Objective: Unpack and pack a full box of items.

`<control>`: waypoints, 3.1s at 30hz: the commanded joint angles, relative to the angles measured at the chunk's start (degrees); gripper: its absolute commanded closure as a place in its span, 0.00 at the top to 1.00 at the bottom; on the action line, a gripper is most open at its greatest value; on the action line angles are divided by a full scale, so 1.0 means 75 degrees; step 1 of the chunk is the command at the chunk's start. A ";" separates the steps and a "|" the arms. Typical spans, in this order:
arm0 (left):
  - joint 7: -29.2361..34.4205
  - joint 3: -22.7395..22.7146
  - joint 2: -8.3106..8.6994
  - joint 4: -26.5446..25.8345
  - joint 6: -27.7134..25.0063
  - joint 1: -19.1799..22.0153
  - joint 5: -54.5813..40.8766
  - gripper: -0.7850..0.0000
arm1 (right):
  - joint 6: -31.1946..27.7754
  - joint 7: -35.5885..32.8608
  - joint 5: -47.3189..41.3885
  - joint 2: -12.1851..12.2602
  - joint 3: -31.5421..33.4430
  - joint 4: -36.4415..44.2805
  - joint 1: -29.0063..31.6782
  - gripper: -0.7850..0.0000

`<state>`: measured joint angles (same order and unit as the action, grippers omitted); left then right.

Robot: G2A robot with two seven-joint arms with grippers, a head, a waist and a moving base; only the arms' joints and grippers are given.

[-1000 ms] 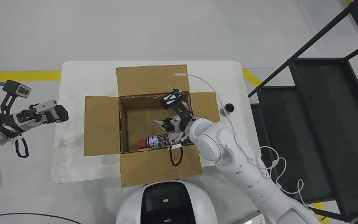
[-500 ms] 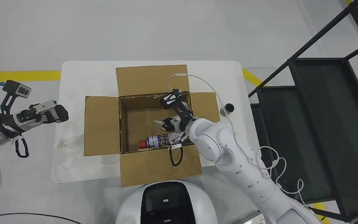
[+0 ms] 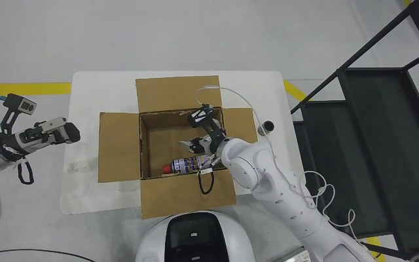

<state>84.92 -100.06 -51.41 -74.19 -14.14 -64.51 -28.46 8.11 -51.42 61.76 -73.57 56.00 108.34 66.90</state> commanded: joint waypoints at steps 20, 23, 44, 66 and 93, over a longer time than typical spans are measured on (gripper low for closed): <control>0.0000 0.0000 0.0000 0.0000 0.0000 0.0000 0.0000 1.00 | 0.0716 -0.0392 -0.1185 -0.1116 -0.2118 -0.4625 -0.2692 1.00; 0.0000 0.0000 0.0000 0.0000 0.0000 0.0000 0.0000 1.00 | 0.0894 -0.0578 -0.1219 -0.1226 -0.2243 -0.4943 -0.2859 1.00; 0.0000 0.0000 0.0000 0.0000 0.0000 0.0000 0.0000 1.00 | 0.1149 -0.0460 -0.1475 -0.1741 -0.2499 -0.6403 -0.3254 0.53; 0.0000 0.0000 0.0000 0.0000 0.0000 0.0000 0.0000 1.00 | 0.1034 -0.0728 -0.1147 -0.1906 -0.2342 -0.6566 -0.3321 0.00; 0.0000 0.0000 0.0000 0.0000 0.0000 0.0000 0.0000 1.00 | 0.0934 -0.0815 -0.0338 -0.1837 -0.1955 -0.6161 -0.2828 0.00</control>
<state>84.92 -100.06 -51.41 -74.19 -14.14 -64.51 -28.46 15.03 -57.74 59.63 -87.12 41.47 62.84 45.97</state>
